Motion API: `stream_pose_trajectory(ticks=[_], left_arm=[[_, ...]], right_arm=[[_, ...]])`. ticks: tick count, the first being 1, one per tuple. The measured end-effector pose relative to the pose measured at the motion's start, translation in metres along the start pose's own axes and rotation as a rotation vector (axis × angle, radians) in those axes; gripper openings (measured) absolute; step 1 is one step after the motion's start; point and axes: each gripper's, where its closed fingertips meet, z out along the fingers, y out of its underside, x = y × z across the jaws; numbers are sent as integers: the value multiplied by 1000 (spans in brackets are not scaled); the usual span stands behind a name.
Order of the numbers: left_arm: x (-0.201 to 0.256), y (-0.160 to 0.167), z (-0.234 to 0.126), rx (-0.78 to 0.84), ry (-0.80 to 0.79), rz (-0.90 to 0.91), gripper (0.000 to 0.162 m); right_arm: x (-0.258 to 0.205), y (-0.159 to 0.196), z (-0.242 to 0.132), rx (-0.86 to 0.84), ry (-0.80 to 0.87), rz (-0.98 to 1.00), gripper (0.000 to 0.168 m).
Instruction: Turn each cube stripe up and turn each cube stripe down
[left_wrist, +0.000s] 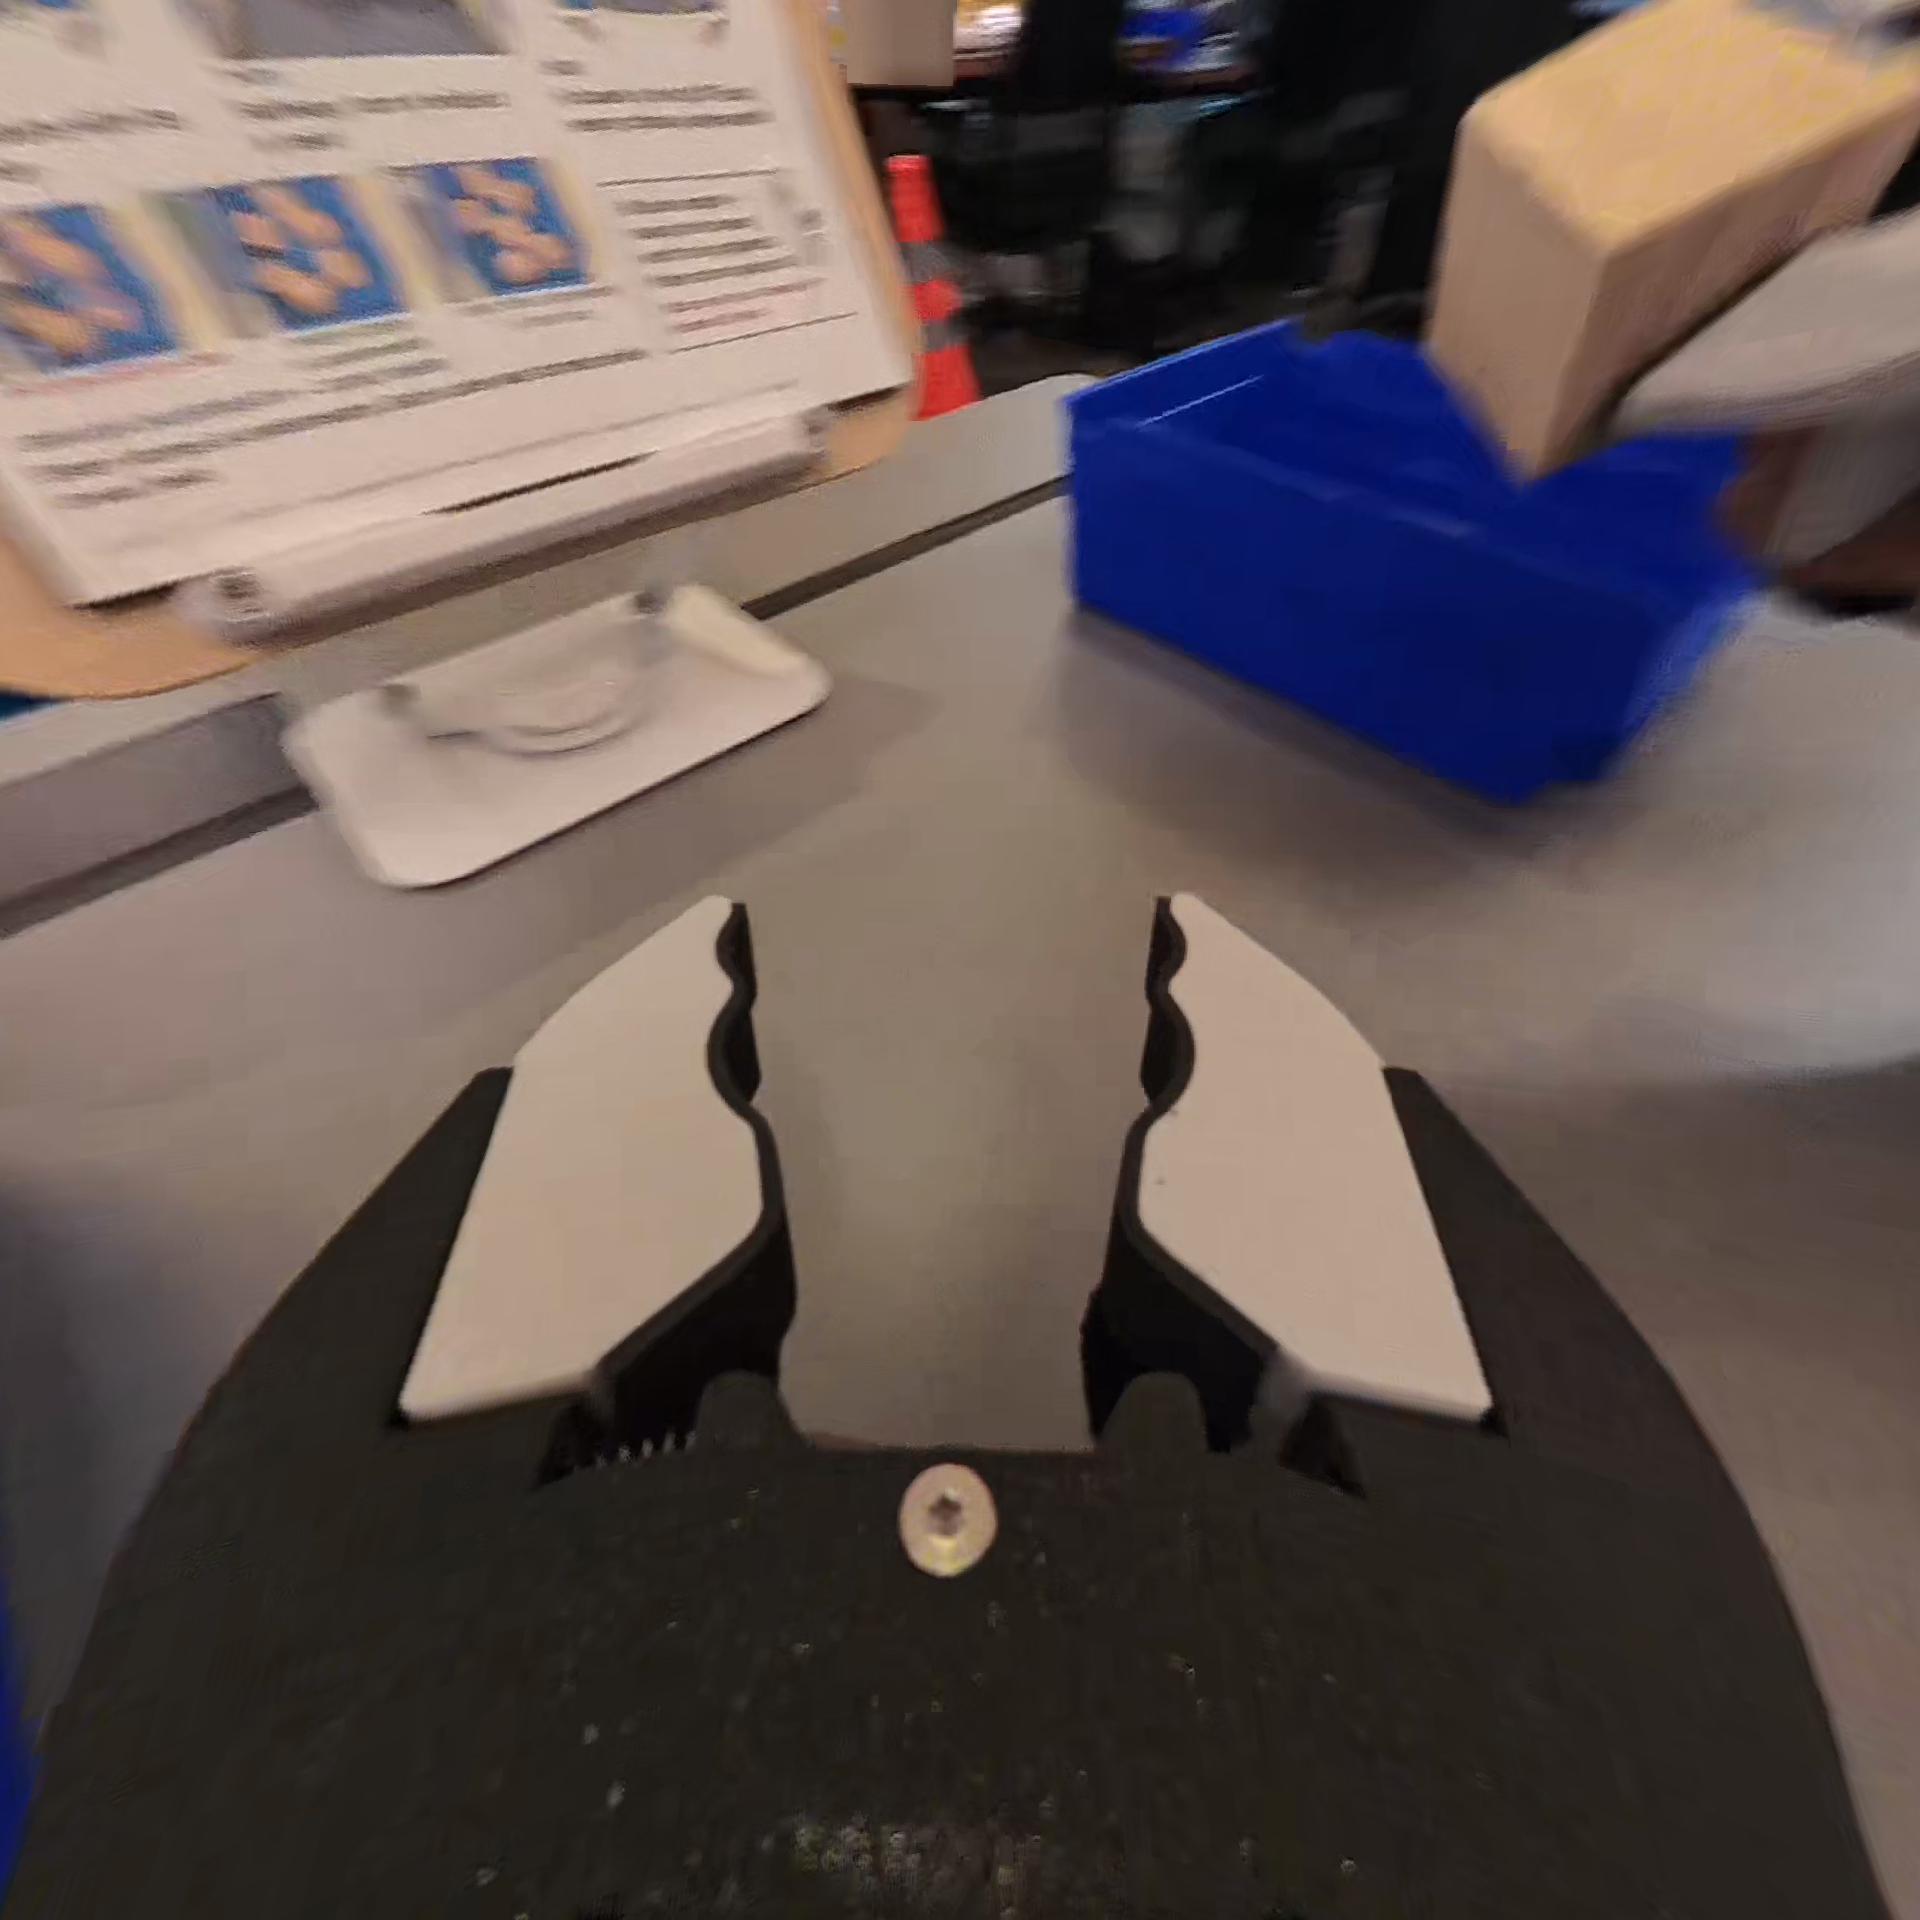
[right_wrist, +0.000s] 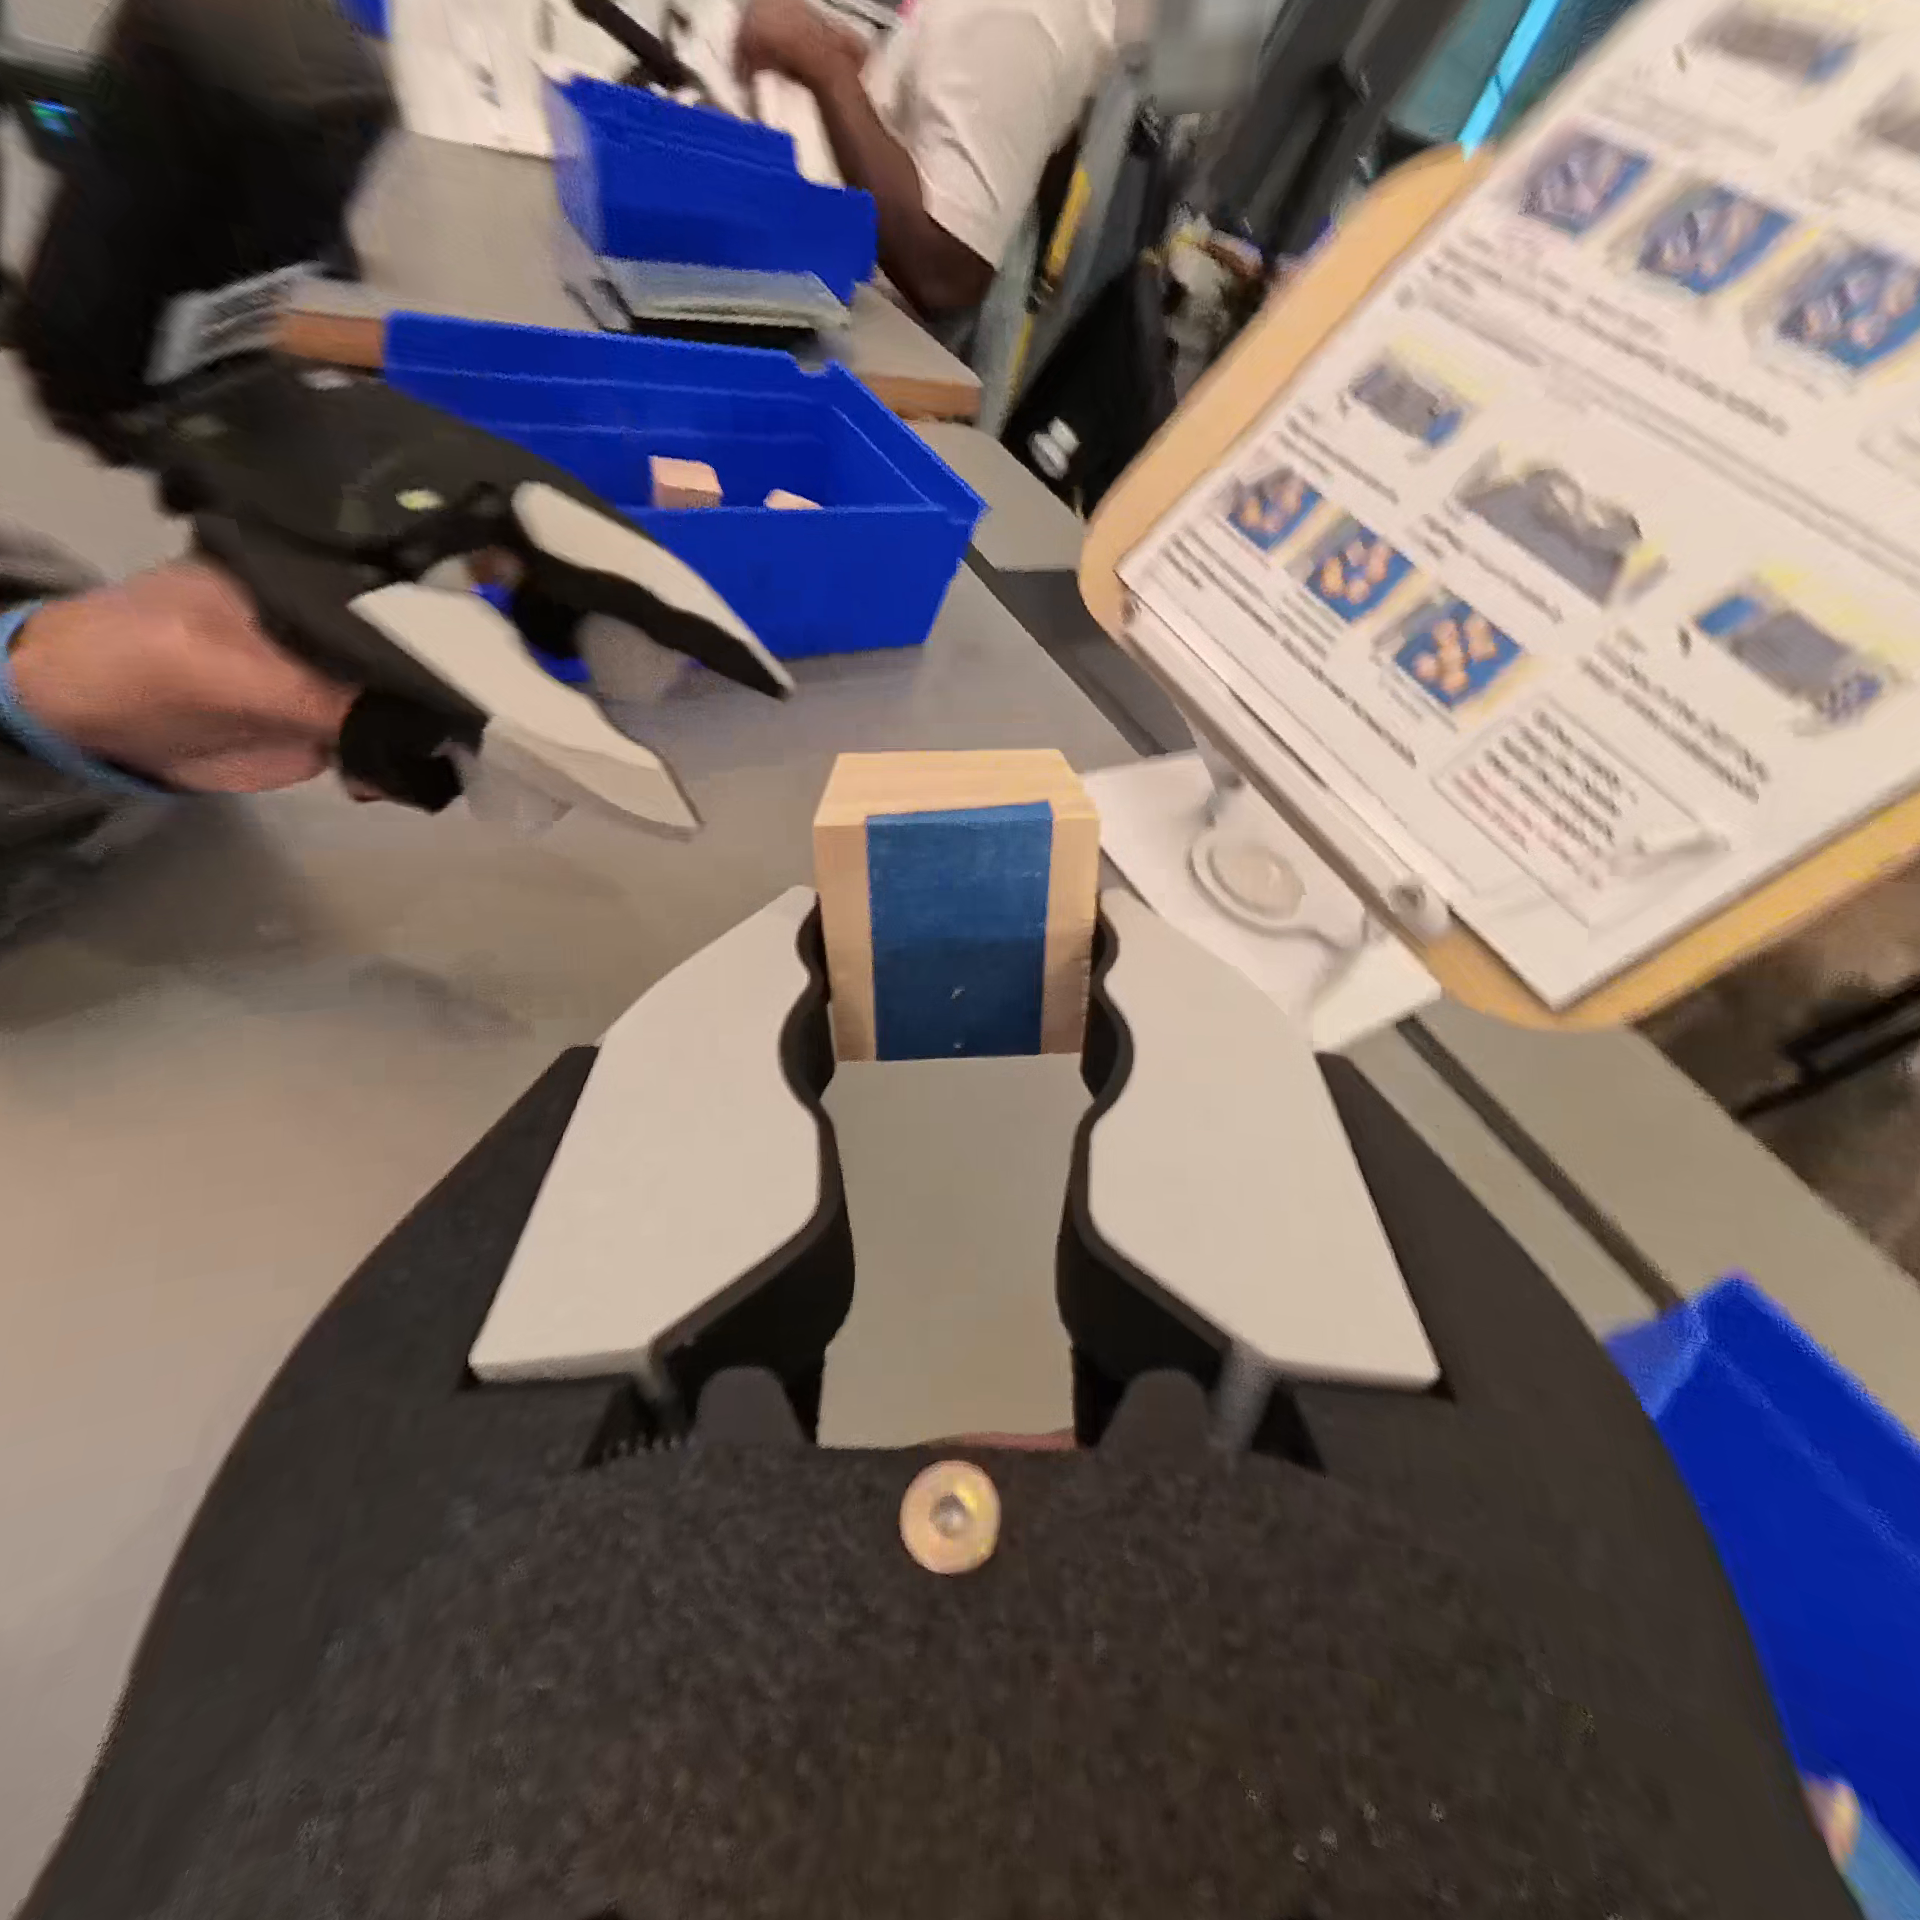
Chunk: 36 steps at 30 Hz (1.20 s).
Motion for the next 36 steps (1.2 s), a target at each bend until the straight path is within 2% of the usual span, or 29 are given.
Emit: stream_pose_trajectory(ticks=[2,7,10,15,19,25,29,36], left_arm=[[-5,11,-2,16,-80,22,69],[-8,15,4,56,-109,42,70],[-4,25,7,47,-98,82,70],[5,16,1,92,-93,170,70],[14,15,-1,92,-70,196,71],[13,14,-4,94,-58,182,71],[12,16,-5,81,-60,181,71],[10,23,-2,48,-53,166,71]], right_arm=[[14,11,-4,-67,46,99,46],[48,26,-25,-169,147,273,46],[96,41,-50,-269,297,355,46],[179,84,-84,-478,480,613,46],[204,135,-67,-643,449,839,46],[215,207,-34,-876,479,979,47],[217,231,-19,-967,501,983,46],[218,265,-18,-1101,545,937,46]])
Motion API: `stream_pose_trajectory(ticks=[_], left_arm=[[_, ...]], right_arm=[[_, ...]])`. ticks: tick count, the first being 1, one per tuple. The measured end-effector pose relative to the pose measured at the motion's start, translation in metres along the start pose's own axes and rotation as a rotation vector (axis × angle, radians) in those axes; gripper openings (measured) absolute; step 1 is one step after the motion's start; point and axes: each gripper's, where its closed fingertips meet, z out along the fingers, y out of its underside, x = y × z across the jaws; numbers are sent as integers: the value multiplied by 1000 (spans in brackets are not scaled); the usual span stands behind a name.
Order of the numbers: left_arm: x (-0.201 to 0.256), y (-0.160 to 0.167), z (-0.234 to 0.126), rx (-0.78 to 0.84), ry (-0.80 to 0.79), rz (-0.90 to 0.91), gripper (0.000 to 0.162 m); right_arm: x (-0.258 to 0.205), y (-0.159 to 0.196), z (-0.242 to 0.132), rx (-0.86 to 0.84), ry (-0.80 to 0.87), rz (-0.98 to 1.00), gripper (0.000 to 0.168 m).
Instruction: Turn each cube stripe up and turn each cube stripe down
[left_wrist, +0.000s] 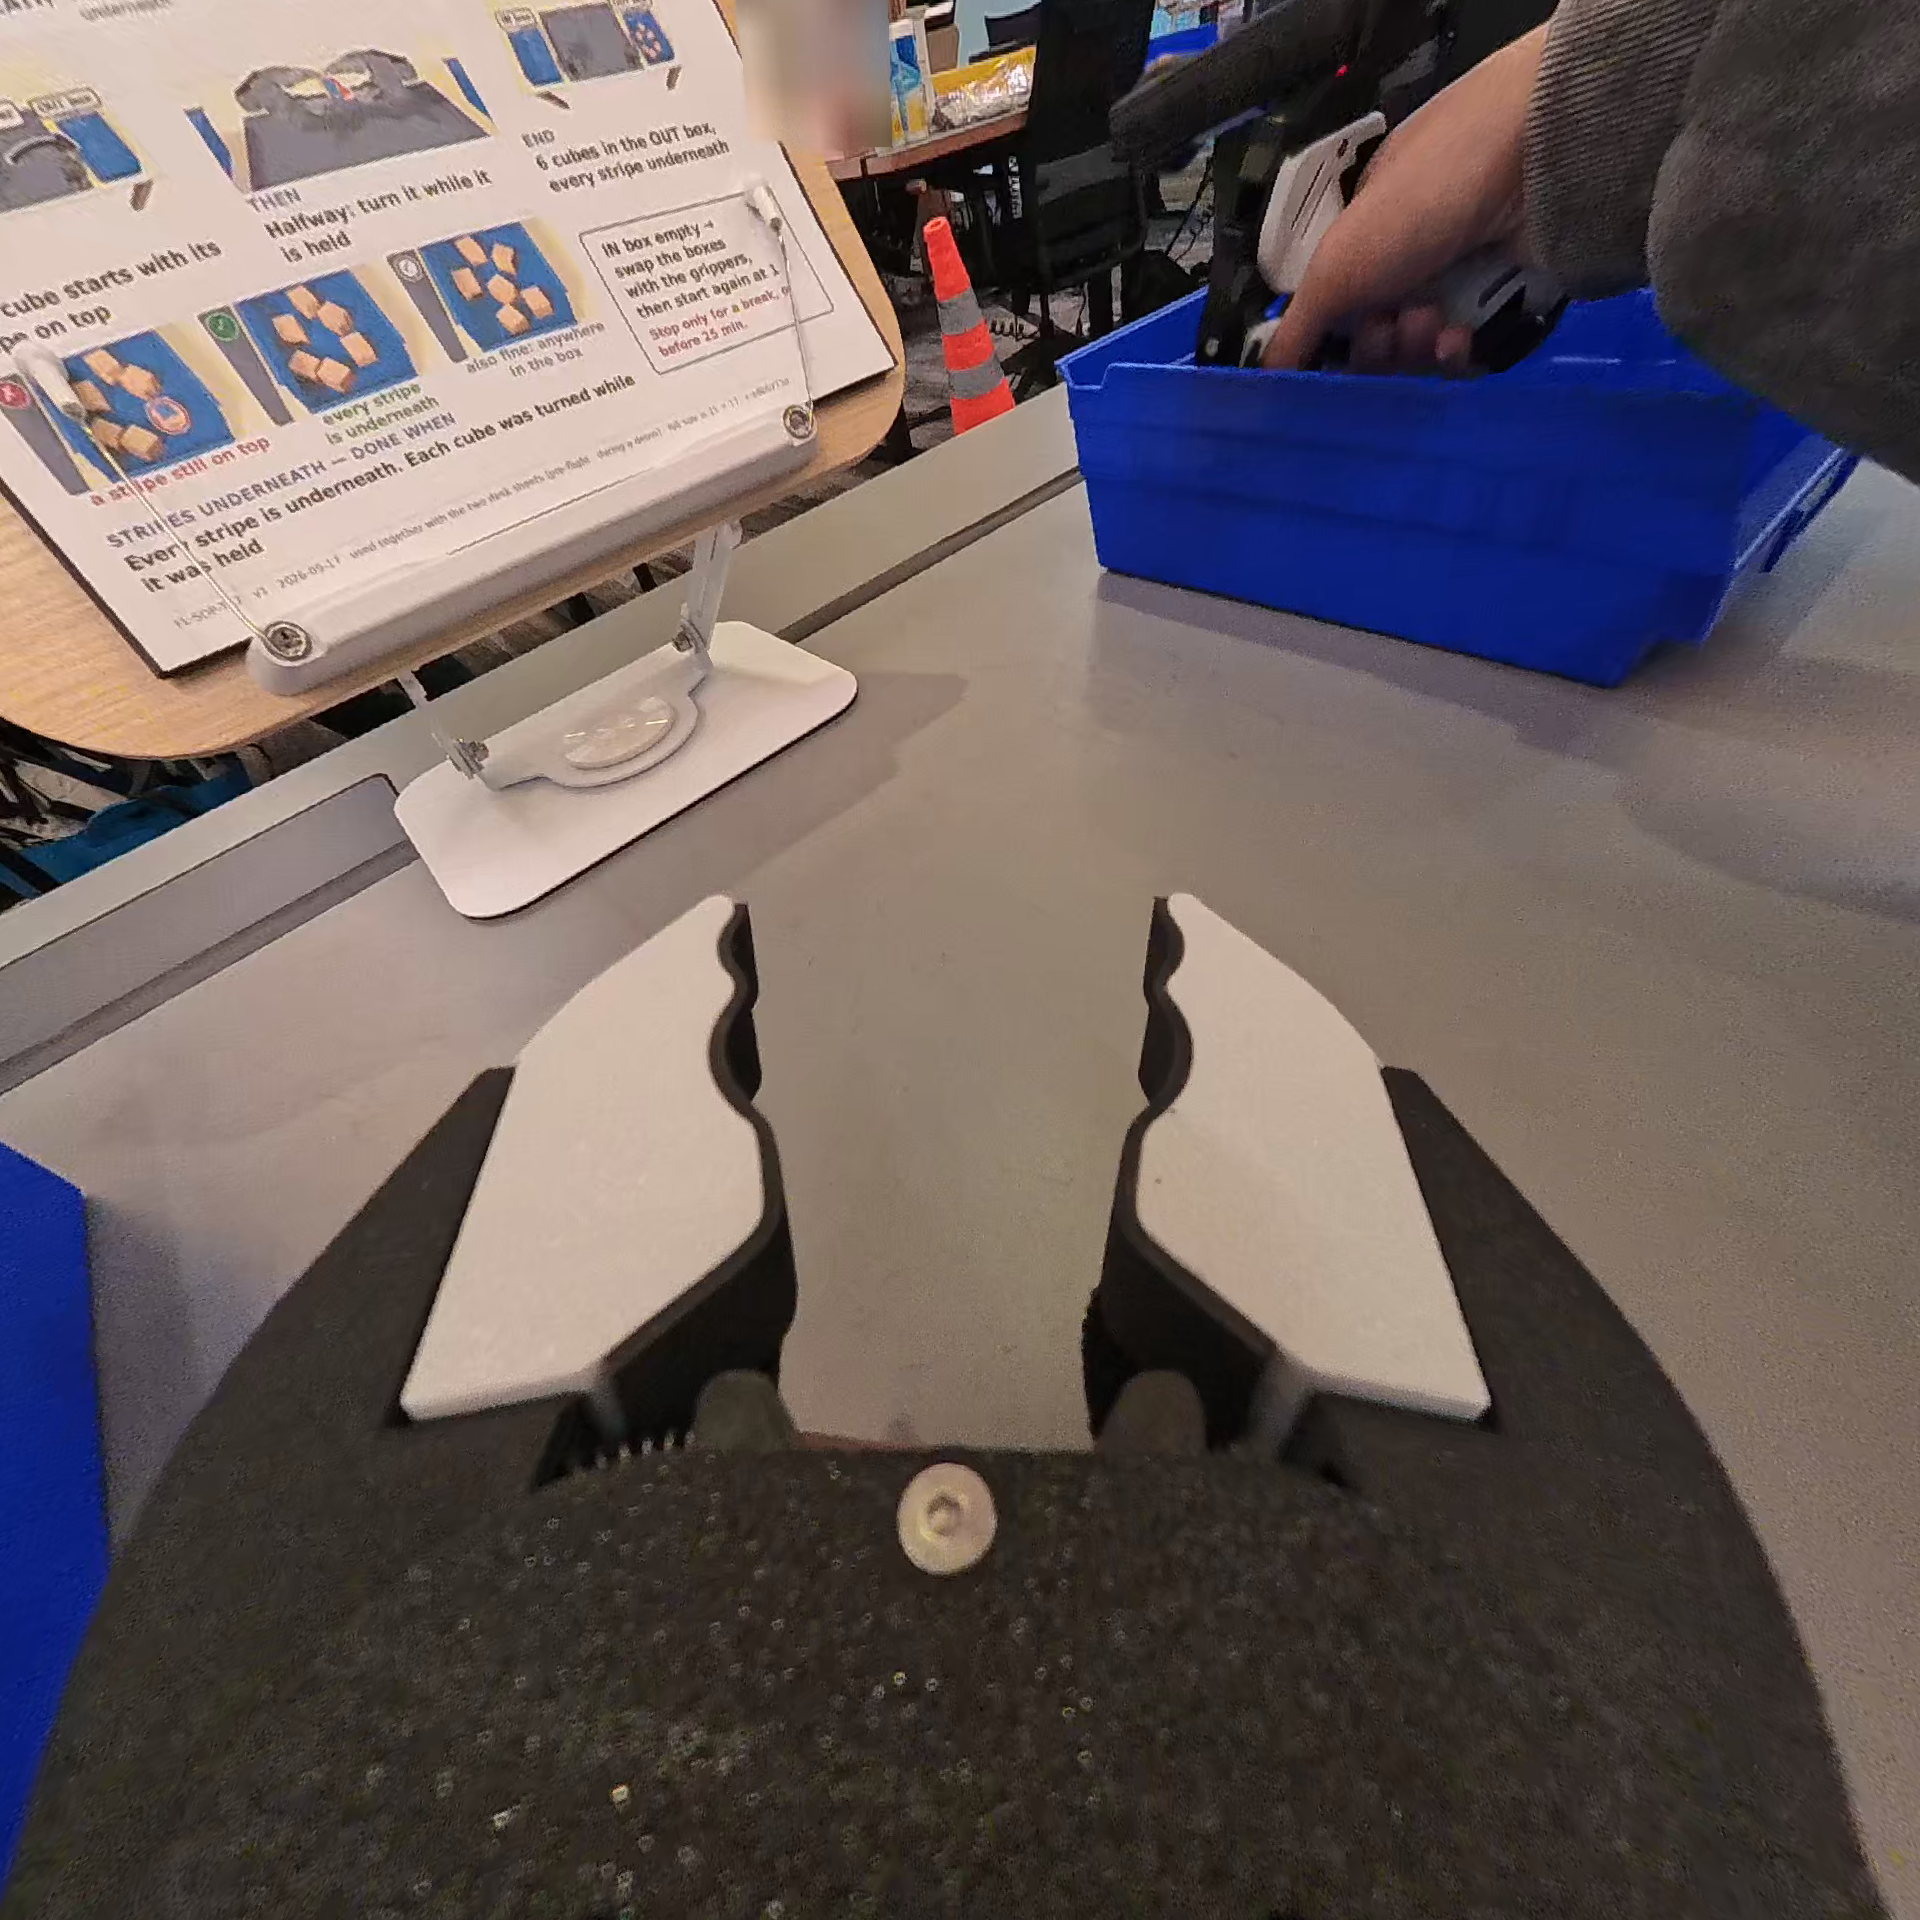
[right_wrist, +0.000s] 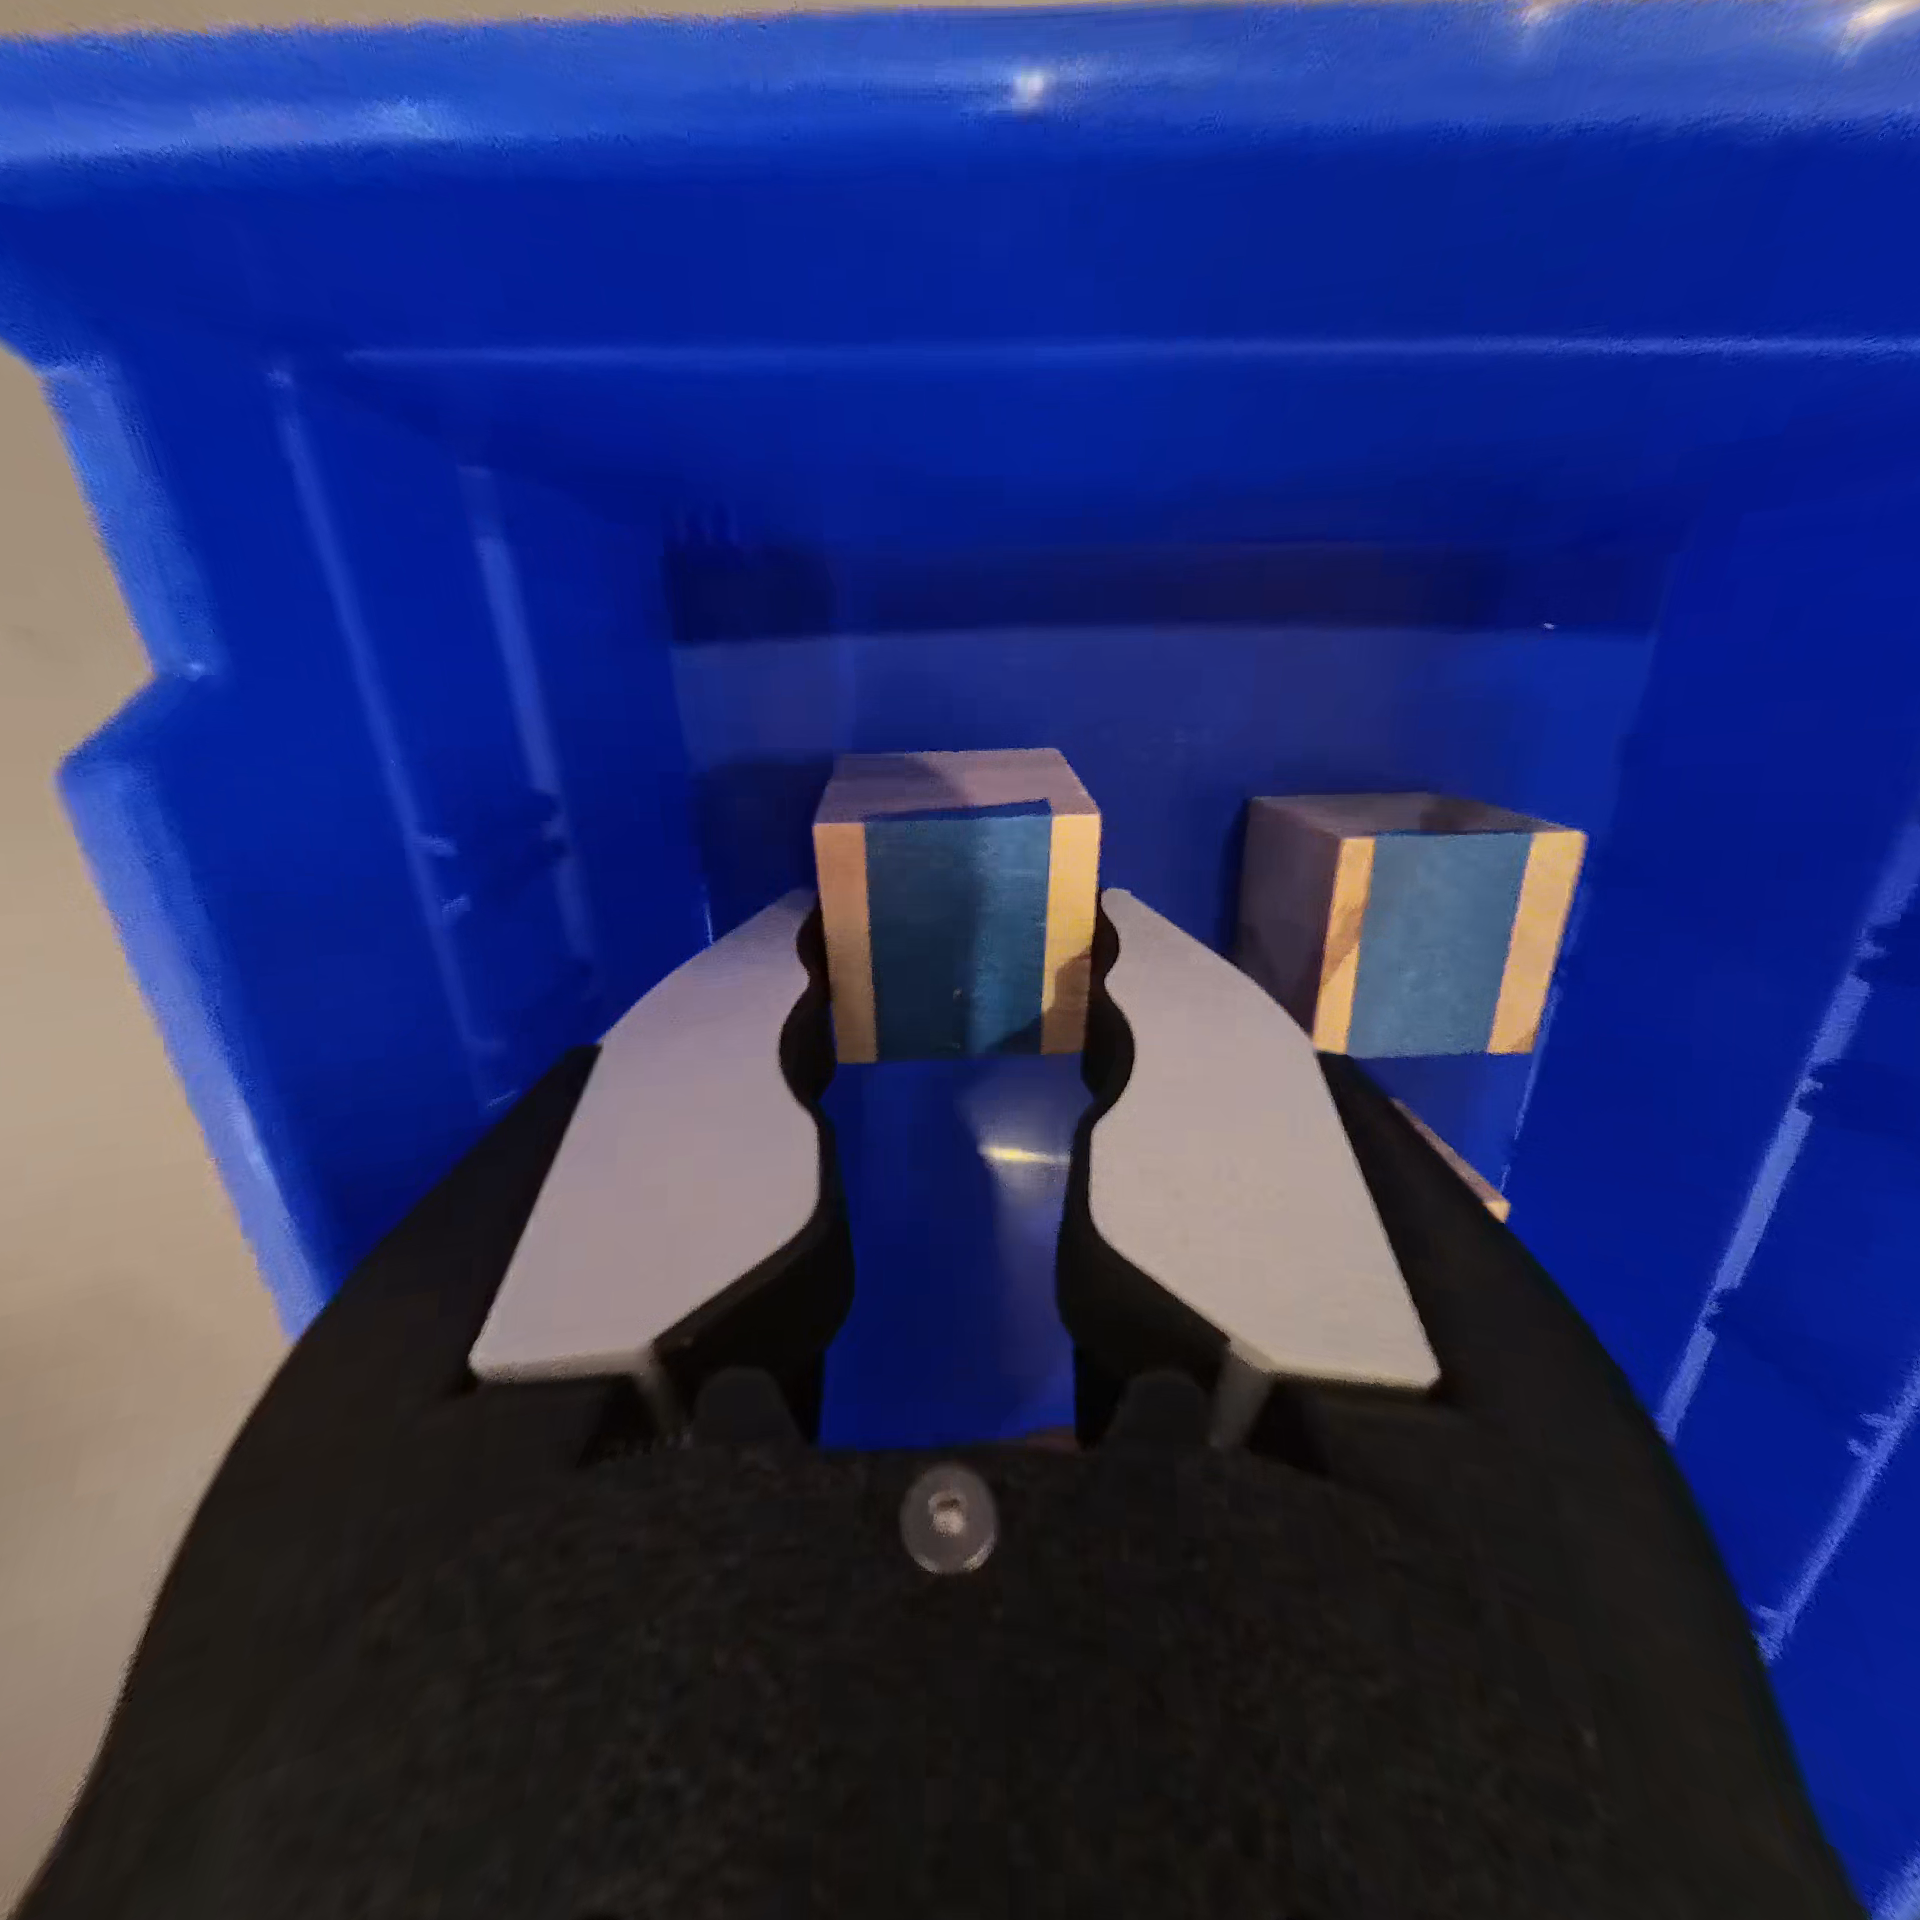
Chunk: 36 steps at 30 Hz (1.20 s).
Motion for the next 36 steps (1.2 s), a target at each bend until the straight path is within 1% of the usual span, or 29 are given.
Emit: stream_pose_trajectory(ticks=[4,5,6,7,8,10,13,15,16,19,22,25,26,28,29,33,36], left_arm=[[-1,0,0,4,3,-19,71],[-1,0,0,0,4,-24,71],[-2,1,0,-2,7,-34,72],[-2,1,0,-1,13,-46,72],[-3,1,0,0,16,-56,72],[-5,2,0,-3,13,-67,72],[-8,3,0,1,8,-75,70],[-11,2,-1,12,-9,-72,69],[-12,1,-1,16,-17,-71,69],[-14,2,-1,20,-28,-78,71],[-18,5,2,8,-53,-87,74],[-28,6,1,19,-90,-108,73],[-31,6,0,21,-98,-118,73],[-35,8,0,20,-106,-143,73],[-36,10,0,14,-104,-152,72],[-36,16,1,-10,-105,-166,72],[-36,17,-6,-37,-122,-143,72]], right_arm=[[-3,3,11,-2,-30,-15,47],[0,3,11,10,-22,-15,54],[0,1,8,33,-37,-21,64],[0,-3,0,66,-59,-25,70],[-1,-8,-11,117,-85,-26,73],[-2,-16,-46,252,-136,-41,73],[-20,-15,-122,549,-246,-122,72],[-48,8,-169,745,-333,-224,73],[-61,23,-186,823,-358,-263,73],[-109,73,-216,1014,-488,-348,69],[-153,115,-214,1140,-608,-375,67],[-187,141,-190,1222,-674,-356,65],[-194,145,-178,1245,-659,-350,63],[-204,149,-155,1226,-593,-364,68],[-207,151,-149,1232,-573,-365,68],[-210,154,-143,1285,-565,-376,63],[-210,155,-139,1305,-566,-386,60]])
